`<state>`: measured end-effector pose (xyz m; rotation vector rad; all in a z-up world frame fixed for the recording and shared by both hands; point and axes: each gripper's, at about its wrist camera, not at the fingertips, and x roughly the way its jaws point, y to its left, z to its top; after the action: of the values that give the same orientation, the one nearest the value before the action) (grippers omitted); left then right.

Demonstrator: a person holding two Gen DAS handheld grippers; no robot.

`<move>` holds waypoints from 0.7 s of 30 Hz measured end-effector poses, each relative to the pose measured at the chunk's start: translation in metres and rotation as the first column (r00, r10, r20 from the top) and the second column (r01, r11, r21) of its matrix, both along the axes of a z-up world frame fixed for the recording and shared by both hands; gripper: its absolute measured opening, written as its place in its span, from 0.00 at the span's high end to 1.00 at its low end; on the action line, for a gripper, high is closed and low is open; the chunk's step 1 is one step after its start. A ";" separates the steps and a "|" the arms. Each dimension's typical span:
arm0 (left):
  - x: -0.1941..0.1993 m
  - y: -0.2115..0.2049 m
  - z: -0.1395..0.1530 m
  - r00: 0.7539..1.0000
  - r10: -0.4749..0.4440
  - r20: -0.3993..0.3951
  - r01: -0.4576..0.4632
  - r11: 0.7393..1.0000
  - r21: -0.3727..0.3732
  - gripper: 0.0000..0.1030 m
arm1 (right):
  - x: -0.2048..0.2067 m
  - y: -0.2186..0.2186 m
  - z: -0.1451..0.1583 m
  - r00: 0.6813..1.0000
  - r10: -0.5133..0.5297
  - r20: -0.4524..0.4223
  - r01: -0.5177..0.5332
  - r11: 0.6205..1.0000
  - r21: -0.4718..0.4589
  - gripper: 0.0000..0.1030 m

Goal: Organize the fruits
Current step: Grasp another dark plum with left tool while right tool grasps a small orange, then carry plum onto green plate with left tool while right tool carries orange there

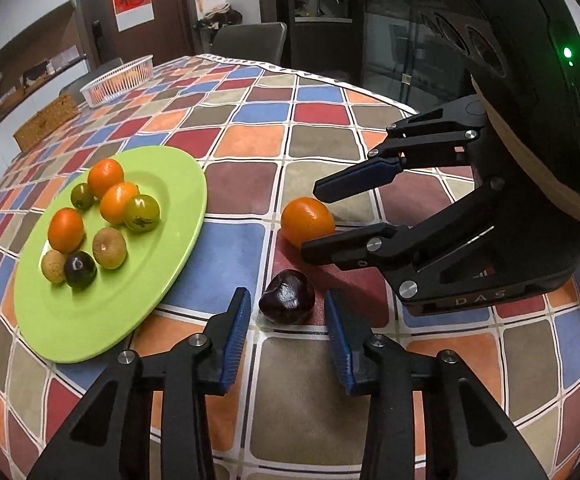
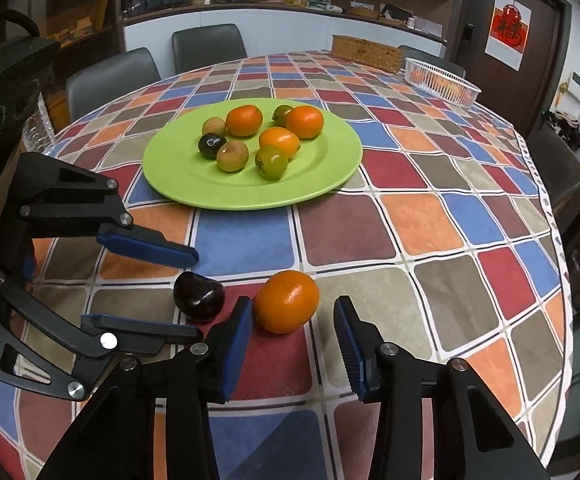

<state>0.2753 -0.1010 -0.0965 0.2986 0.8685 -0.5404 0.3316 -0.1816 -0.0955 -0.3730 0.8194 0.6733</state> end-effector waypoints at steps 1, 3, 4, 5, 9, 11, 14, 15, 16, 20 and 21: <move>0.002 0.000 0.000 1.000 0.003 -0.005 -0.003 1.000 -0.007 0.67 | 0.002 0.000 -0.001 1.000 -0.001 -0.006 0.001 1.000 0.003 0.59; 0.004 0.001 0.000 1.000 0.011 -0.012 -0.011 1.000 -0.015 0.70 | 0.004 -0.001 -0.002 1.000 -0.002 -0.019 0.002 1.000 0.012 0.63; 0.004 0.001 0.000 1.000 0.013 -0.014 -0.013 1.000 -0.019 0.72 | 0.006 -0.001 -0.004 1.000 -0.002 -0.028 0.003 1.000 0.016 0.66; 0.005 0.001 0.000 1.000 0.013 -0.016 -0.013 1.000 -0.021 0.72 | 0.006 -0.001 -0.004 1.000 -0.004 -0.031 0.005 1.000 0.017 0.66; 0.004 0.002 0.000 0.999 0.027 -0.022 -0.028 0.999 -0.036 0.73 | 0.006 -0.002 -0.006 0.999 -0.011 -0.039 0.012 1.000 0.027 0.67; 0.004 0.004 0.000 0.999 0.037 -0.024 -0.038 0.998 -0.043 0.73 | 0.005 -0.003 -0.006 0.999 -0.015 -0.040 0.017 0.999 0.032 0.67; 0.002 0.005 0.003 0.999 0.045 -0.022 -0.046 0.998 -0.047 0.73 | 0.004 -0.003 -0.006 0.999 -0.022 -0.046 0.024 0.999 0.039 0.67; 0.000 0.005 0.004 0.999 0.046 -0.018 -0.047 0.998 -0.047 0.73 | 0.003 -0.003 -0.006 0.999 -0.023 -0.047 0.025 0.999 0.041 0.67; -0.002 0.006 0.006 0.999 0.047 -0.013 -0.047 0.998 -0.048 0.73 | 0.002 -0.003 -0.005 0.999 -0.023 -0.047 0.025 0.999 0.042 0.67; -0.007 0.008 0.013 0.998 0.058 0.008 -0.057 0.997 -0.047 0.73 | -0.003 0.000 -0.002 0.999 -0.020 -0.041 0.022 0.999 0.046 0.67; -0.008 0.009 0.015 0.998 0.062 0.011 -0.061 0.997 -0.051 0.73 | -0.004 0.000 -0.001 0.999 -0.021 -0.040 0.023 0.999 0.048 0.67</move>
<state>0.2669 -0.0916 -0.0815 0.2278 0.8480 -0.5019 0.3272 -0.1818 -0.0964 -0.3070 0.8421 0.6809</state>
